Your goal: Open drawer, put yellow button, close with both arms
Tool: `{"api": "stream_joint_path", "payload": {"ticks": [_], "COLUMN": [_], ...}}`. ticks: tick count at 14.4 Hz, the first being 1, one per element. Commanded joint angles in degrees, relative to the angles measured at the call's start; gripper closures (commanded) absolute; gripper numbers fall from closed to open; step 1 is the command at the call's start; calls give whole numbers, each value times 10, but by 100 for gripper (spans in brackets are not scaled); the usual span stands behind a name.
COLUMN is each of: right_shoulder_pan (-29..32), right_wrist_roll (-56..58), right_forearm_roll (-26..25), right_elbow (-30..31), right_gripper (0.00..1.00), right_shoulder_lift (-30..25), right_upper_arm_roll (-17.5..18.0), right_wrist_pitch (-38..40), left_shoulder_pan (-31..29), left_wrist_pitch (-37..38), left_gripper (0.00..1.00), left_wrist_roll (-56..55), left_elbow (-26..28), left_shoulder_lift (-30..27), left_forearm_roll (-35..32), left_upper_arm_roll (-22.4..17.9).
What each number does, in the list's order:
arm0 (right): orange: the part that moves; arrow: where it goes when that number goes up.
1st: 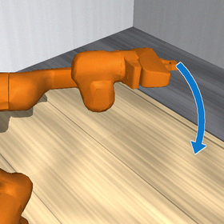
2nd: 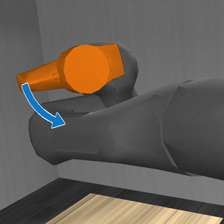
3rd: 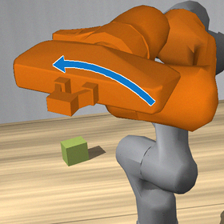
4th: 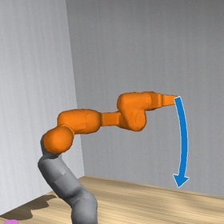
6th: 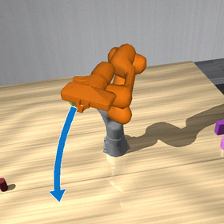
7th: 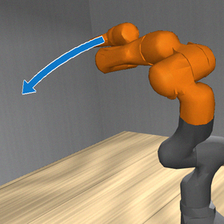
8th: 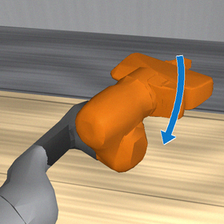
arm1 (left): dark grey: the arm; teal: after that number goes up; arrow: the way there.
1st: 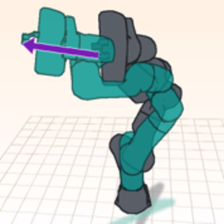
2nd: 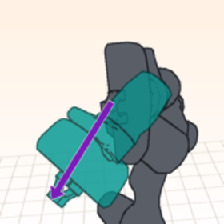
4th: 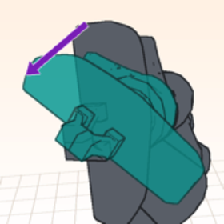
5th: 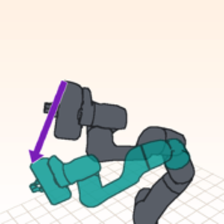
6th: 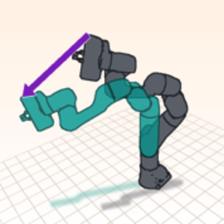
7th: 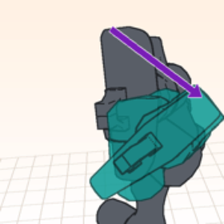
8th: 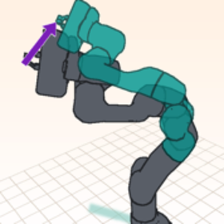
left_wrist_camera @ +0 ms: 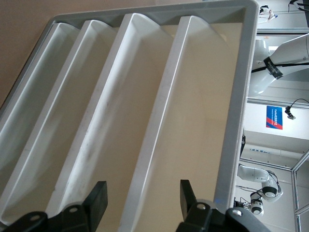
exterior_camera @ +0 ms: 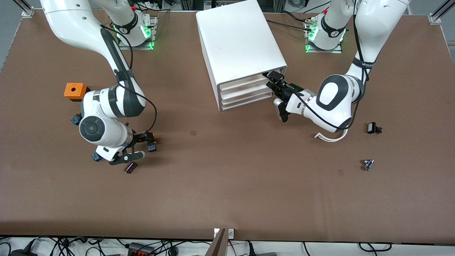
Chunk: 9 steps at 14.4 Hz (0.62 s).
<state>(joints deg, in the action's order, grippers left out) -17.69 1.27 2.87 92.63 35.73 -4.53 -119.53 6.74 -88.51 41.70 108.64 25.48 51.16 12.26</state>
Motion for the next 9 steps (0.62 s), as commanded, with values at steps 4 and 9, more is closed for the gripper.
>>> {"api": "stream_joint_path", "payload": {"ticks": [4,9], "right_shoulder_pan": [-18,-20], "right_wrist_roll": [-23,-36], "right_forearm_roll": [9,8], "right_elbow": [-24,-23], "right_gripper": [0,0], "right_shoulder_lift": [47,65], "right_upper_arm_roll": [-3,-3], "right_wrist_pitch": [-35,-61], "left_shoulder_pan": [13,14], "left_wrist_pitch": [-18,-18], "left_gripper": [40,67], "left_wrist_roll": [14,15], "left_elbow": [21,26], "left_shoulder_lift": [-8,-7], "left_forearm_roll": [15,14], "left_upper_arm_roll": [5,6]}}
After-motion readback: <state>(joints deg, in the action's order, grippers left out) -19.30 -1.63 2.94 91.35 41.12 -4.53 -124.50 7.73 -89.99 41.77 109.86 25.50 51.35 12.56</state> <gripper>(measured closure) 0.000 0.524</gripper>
